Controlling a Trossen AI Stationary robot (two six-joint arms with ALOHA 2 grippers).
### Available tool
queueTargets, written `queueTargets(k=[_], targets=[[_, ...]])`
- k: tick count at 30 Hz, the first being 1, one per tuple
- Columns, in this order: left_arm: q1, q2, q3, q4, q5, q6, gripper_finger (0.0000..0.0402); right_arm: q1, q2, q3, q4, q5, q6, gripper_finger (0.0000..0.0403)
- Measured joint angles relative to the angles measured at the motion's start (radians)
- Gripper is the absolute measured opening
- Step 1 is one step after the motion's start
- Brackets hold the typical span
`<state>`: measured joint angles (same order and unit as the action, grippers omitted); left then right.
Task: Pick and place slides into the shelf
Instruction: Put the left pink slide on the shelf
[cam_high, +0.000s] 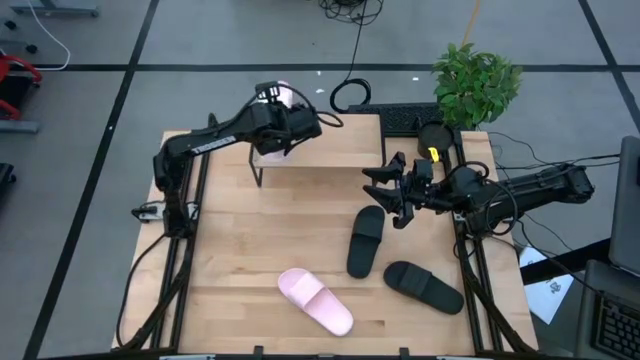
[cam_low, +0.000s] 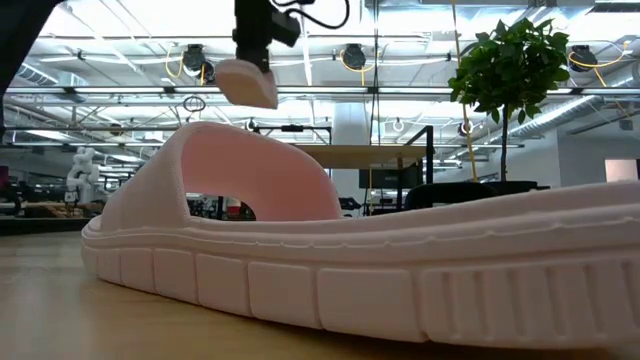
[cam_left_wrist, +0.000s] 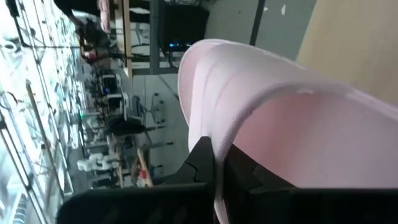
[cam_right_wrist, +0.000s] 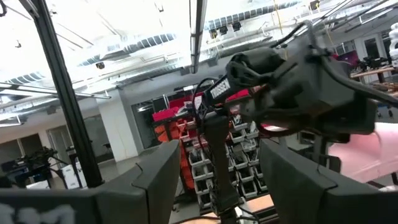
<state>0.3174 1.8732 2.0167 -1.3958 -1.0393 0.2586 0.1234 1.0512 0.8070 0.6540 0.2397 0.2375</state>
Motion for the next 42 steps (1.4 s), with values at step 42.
queueTargets(k=[42], targets=[[0.021,-0.259,-0.492,0.418,0.123,0.176,0.0,-0.038,0.0,0.0,0.018,-0.001,-0.015,0.021]])
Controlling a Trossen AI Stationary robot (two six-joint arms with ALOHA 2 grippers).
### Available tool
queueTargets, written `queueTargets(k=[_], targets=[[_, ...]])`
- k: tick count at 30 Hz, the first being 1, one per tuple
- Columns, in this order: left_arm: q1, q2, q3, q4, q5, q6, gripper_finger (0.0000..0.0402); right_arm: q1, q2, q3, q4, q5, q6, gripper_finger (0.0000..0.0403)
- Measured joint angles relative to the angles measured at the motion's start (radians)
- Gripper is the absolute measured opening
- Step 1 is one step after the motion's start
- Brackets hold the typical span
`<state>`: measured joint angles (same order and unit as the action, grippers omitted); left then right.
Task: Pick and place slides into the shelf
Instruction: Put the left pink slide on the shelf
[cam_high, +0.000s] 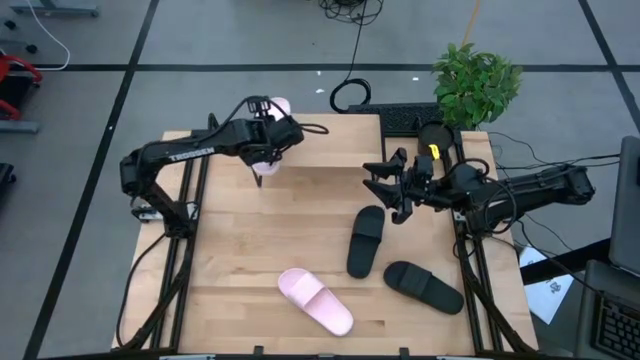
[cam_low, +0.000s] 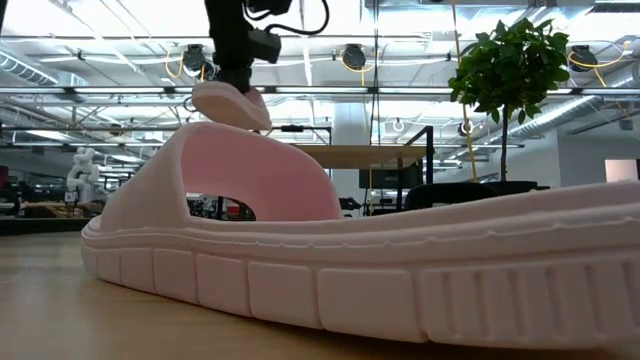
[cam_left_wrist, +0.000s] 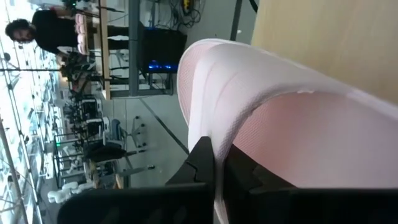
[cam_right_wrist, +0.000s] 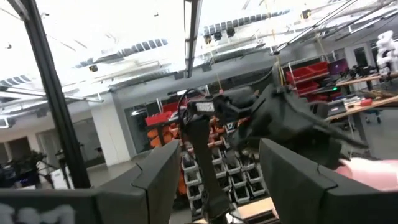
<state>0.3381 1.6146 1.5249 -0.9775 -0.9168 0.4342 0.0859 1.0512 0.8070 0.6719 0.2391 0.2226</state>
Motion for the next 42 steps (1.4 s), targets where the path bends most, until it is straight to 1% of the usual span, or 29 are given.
queueTargets(k=[3,7,18,25,33,42], targets=[[0.0,0.002,-0.005,0.002,0.004,-0.007,0.0,-0.013,0.0,0.0,0.013,-0.002,0.0,0.021],[0.005,0.014,-0.005,0.06,0.004,0.013,0.0,-0.015,0.0,0.0,0.019,-0.003,0.0,0.021],[0.079,0.042,-0.004,0.062,0.061,0.001,0.0,-0.014,0.0,0.0,0.017,-0.004,0.0,0.021],[0.102,0.058,-0.005,0.066,0.112,-0.002,0.0,-0.014,0.0,0.0,0.016,-0.004,0.0,0.021],[0.114,0.09,-0.004,0.066,0.112,0.002,0.0,-0.014,0.0,0.0,0.015,-0.004,-0.003,0.021],[0.14,0.088,-0.005,0.064,0.109,0.003,0.0,-0.014,0.0,0.0,0.012,-0.004,-0.003,0.021]])
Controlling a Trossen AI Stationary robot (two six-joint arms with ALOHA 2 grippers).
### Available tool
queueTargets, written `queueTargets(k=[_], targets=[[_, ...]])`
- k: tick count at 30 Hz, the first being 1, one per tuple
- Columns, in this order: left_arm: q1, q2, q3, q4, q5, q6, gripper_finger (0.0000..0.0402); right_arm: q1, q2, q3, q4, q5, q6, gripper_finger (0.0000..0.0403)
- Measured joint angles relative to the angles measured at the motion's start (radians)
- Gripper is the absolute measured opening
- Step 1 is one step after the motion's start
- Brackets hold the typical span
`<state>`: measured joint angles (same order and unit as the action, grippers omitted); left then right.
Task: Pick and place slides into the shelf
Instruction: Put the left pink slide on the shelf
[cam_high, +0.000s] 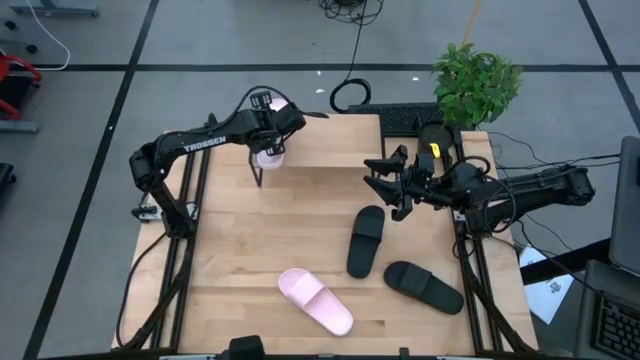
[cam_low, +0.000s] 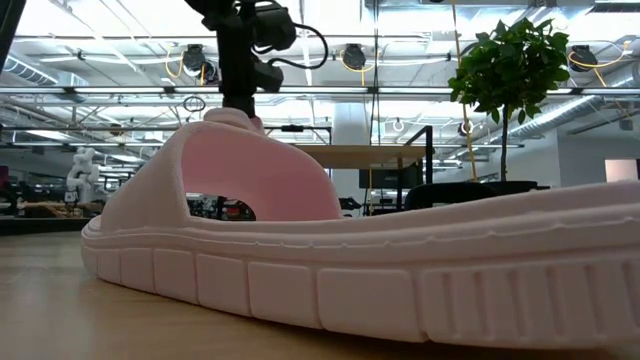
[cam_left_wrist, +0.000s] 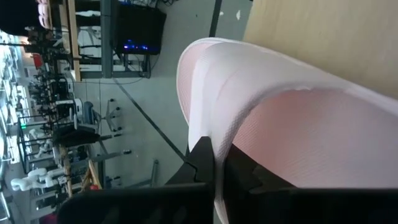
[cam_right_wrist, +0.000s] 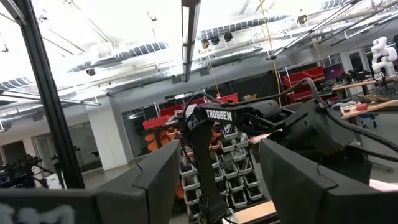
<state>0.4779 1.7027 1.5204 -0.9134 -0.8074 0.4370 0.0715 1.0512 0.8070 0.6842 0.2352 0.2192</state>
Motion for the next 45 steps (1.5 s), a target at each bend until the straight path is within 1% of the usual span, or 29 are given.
queueTargets(k=[3,11,13,19,23,28,36,45], targets=[[0.001,0.0,0.0,0.0,0.022,0.0,0.0,0.0,0.0,0.0,-0.001,0.0,0.0,0.021],[0.0,0.0,0.0,0.0,0.034,0.005,0.0,0.0,0.0,0.0,-0.001,0.0,-0.004,0.021],[0.0,0.0,-0.001,0.0,0.05,0.006,0.0,0.0,0.0,0.0,0.0,0.0,-0.004,0.021],[-0.002,-0.003,-0.06,0.009,0.051,0.005,0.0003,0.0,0.0,0.0,-0.001,0.0,-0.004,0.021],[-0.006,-0.006,-0.1,0.015,0.045,-0.022,0.0004,0.0,0.0,0.0,-0.001,0.0,-0.004,0.021],[-0.012,-0.006,-0.114,0.014,0.046,-0.045,0.0007,0.0,0.0,0.0,-0.001,0.0,-0.022,0.021],[-0.036,-0.003,-0.115,0.056,0.04,-0.022,0.0038,0.0,0.0,0.0,-0.001,0.0,-0.023,0.021],[-0.045,-0.009,-0.116,0.052,0.04,-0.007,0.0084,0.0,0.0,0.0,-0.002,0.0,-0.023,0.021]])
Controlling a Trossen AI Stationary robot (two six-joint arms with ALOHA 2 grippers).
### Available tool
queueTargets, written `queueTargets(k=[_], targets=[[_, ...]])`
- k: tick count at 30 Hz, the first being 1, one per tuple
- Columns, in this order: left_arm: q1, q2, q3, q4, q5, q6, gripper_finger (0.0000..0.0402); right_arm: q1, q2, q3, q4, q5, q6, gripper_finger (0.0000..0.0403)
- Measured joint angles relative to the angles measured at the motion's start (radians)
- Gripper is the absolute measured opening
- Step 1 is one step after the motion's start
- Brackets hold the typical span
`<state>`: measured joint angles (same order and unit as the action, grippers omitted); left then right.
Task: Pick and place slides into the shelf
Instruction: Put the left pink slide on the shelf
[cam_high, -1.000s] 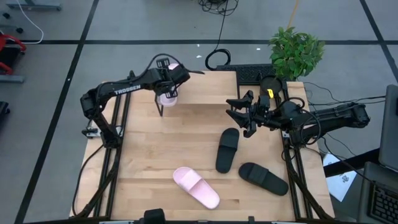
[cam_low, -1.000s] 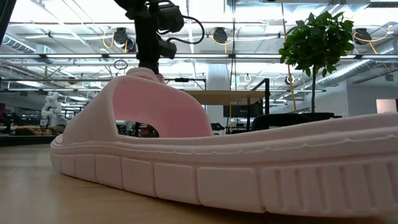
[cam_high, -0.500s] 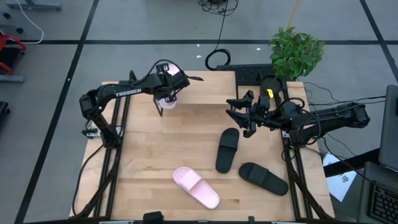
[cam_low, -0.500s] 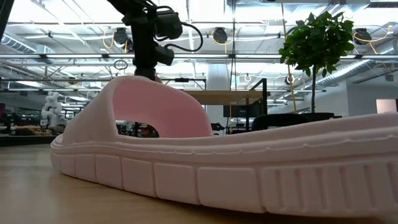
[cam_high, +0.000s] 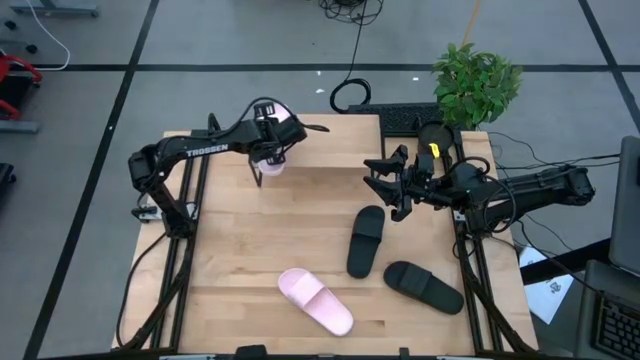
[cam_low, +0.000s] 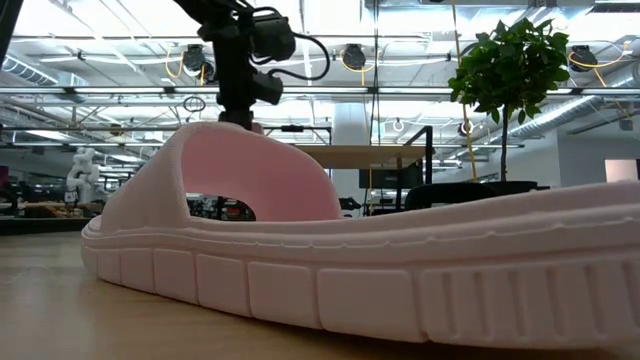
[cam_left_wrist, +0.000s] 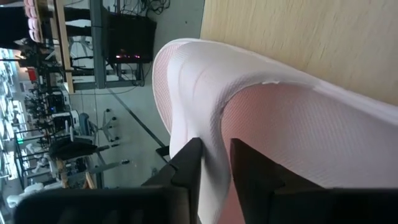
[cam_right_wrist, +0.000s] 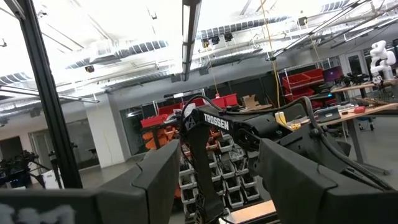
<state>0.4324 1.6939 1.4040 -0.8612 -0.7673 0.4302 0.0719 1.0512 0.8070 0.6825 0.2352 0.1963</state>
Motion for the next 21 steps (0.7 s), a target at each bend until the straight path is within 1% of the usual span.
queueTargets(k=[6,13,21], targets=[[-0.002,-0.03,-0.002,-0.006,0.019,0.013,0.0111,0.0,0.0,0.0,0.0,0.0,0.0,0.021],[-0.003,-0.072,-0.003,-0.009,0.08,0.006,0.0142,0.0,0.0,0.0,0.0,0.0,0.0,0.021],[-0.013,-0.118,-0.003,-0.009,0.078,0.012,0.0161,0.0,0.0,0.0,0.001,0.0,0.0,0.021]])
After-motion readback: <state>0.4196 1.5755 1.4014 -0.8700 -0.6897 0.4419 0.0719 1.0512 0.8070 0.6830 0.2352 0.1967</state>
